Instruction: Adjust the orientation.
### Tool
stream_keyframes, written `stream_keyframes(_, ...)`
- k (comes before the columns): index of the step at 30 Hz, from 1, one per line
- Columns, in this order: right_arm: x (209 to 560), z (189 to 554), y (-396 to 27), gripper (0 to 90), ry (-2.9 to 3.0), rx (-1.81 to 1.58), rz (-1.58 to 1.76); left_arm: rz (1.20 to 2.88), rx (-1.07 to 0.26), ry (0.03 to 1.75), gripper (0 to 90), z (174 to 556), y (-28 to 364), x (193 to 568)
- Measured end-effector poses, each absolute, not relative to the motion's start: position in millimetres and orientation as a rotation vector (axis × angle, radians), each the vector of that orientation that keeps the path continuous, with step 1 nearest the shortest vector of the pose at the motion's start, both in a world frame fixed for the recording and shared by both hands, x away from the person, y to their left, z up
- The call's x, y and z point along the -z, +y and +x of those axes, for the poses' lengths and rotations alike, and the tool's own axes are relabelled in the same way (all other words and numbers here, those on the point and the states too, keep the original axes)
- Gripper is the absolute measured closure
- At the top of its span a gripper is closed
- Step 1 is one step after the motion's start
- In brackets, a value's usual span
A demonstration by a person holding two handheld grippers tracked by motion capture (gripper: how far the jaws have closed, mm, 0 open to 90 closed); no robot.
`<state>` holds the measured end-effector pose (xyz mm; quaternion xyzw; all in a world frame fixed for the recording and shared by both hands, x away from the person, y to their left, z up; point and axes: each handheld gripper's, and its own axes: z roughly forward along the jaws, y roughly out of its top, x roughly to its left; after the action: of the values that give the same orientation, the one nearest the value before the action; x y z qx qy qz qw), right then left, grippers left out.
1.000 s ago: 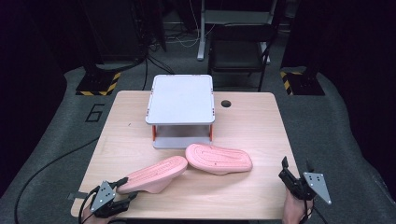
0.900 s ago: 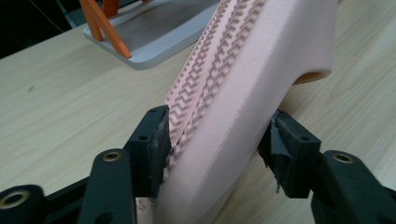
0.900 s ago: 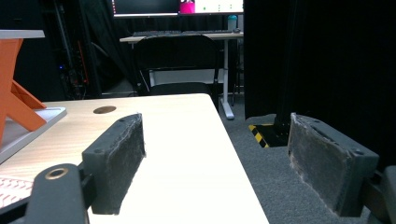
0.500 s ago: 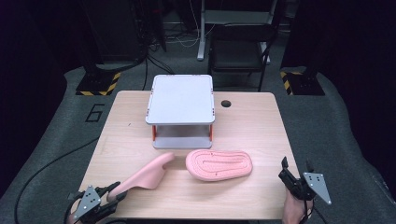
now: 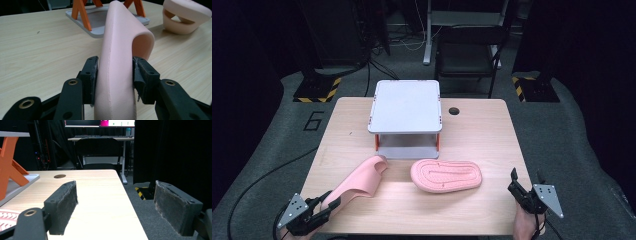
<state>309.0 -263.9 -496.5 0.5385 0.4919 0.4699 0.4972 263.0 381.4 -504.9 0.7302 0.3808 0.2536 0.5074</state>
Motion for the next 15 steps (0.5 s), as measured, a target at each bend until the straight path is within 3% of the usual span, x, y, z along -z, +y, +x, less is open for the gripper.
stream_keyframes(6, 496, 309, -263, 18.6, 1.195, -1.128, 1.296, 1.75, -0.637, 0.947, 55.6, 272, 379, 507)
stream_keyframes(10, 497, 309, -263, 18.6, 1.201, -1.128, 1.295, 1.738, -0.675, 0.986, 45.4, 276, 383, 505)
stream_keyframes(15, 497, 310, -262, 18.6, 1.21, -1.131, 1.296, 1.772, -0.718, 1.021, 42.5, 288, 390, 507)
